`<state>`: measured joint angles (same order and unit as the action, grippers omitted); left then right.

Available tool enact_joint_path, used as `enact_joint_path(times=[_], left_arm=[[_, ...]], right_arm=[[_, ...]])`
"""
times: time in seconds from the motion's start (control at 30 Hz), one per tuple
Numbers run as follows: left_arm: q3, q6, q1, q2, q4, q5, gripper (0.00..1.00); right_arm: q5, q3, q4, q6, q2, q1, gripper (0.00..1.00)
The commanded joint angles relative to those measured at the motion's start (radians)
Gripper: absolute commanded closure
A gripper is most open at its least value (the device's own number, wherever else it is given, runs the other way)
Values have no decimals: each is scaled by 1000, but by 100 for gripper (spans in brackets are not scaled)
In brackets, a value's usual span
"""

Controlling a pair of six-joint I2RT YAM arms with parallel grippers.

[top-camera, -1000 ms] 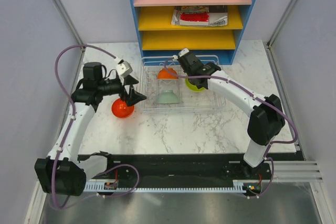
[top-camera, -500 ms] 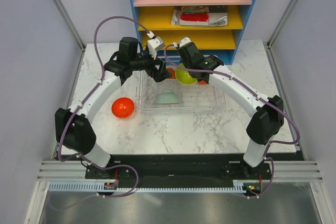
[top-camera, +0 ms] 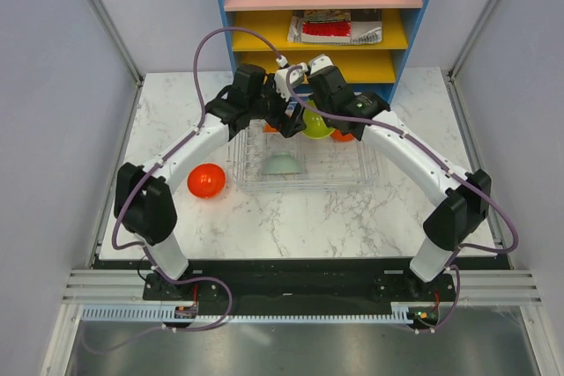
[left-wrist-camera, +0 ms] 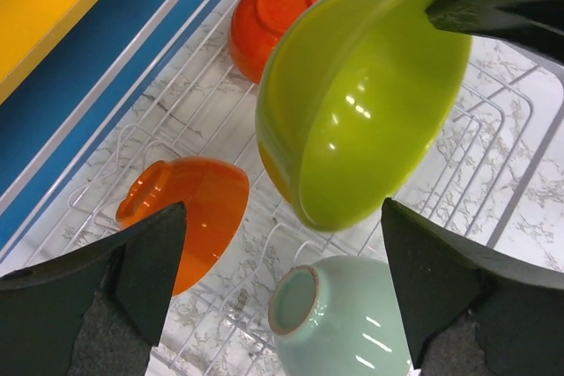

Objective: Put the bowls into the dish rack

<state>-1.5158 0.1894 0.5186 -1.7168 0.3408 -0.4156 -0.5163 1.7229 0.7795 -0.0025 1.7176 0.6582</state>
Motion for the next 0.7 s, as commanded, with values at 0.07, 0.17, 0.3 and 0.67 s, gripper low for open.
enact_joint_path(times=[0.07,0.17,0.3,0.67], left_arm=[[-64,-24,23,-32,-55,60,9],[-64,-27,26,-36,-65,60,26],[-69,-19,37,-41,-65,66,58],[-64,-16,47,-41,-62,69,98]], right_arm=[[47,24,-31,2,-79,14,100],[48,20,-31,2,-81,15,100],[58,20,-32,2,-82,15,100],[156,24,-28,18,-81,14,81]])
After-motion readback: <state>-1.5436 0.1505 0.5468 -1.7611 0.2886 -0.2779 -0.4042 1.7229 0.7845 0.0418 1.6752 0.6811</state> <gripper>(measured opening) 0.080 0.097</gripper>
